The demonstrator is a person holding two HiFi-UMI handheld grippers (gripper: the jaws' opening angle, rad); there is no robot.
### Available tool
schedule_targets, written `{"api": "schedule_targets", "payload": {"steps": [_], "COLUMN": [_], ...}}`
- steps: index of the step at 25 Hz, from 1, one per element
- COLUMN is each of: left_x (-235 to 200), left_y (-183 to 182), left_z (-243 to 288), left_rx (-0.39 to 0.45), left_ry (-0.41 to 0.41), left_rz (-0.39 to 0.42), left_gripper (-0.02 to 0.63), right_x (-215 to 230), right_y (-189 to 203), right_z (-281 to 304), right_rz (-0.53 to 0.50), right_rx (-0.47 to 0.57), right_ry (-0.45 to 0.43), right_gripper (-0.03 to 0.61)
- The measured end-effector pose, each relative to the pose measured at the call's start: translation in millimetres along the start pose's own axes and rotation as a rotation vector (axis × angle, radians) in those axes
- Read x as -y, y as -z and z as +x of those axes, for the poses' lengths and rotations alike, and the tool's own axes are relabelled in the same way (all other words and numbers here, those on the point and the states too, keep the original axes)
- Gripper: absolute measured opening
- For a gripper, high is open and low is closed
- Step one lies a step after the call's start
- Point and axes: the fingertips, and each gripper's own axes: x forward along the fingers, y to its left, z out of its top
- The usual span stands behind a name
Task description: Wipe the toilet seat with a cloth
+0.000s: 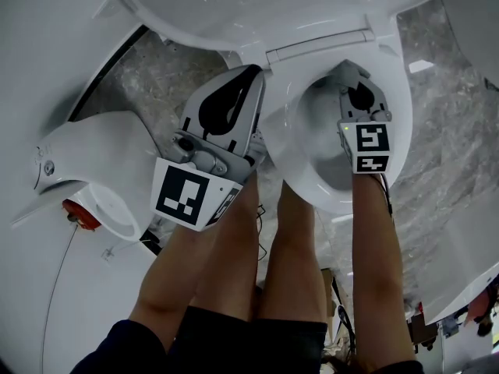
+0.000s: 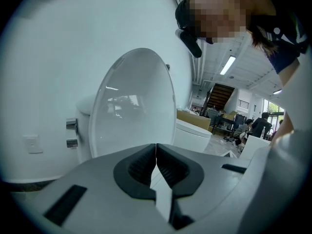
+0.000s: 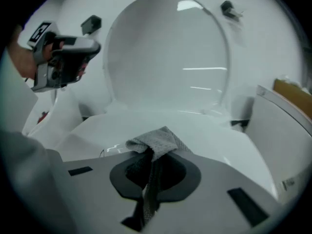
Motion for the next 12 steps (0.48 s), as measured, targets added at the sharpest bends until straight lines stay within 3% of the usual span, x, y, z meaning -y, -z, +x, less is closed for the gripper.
{"api": "schedule_targets", "payload": {"steps": [4, 6, 9, 12], "left_x": [0.3, -1.2, -0.9, 1.8], "left_y": [-0.5, 0.9, 1.8, -0.1], "left_z": [-2.2, -1.9, 0.0, 2.1], "left_rx": [0.0, 0.0, -0.001, 0.002], "left_ry": [-0.003, -0.007, -0.007, -0.001], "left_rz": [-0.001, -0.004, -0.008, -0.003], "left_gripper": [0.021, 0.021, 0.021, 0.021], "right_x": [-92.4, -125.9, -137.5, -108.1], "right_y": [-2.1, 3.0, 7.3, 1.0], "right_z": [4.6, -7.5, -13.3, 0.8], "right_rz": [-0.059, -0.072, -0.151, -0.17], "right_rx": [0.001, 0.009, 0.002, -0.006], "right_ry": [-0.283, -0.376, -0.414, -0.32], "right_gripper": [0.029, 0.029, 0.029, 0.029]}}
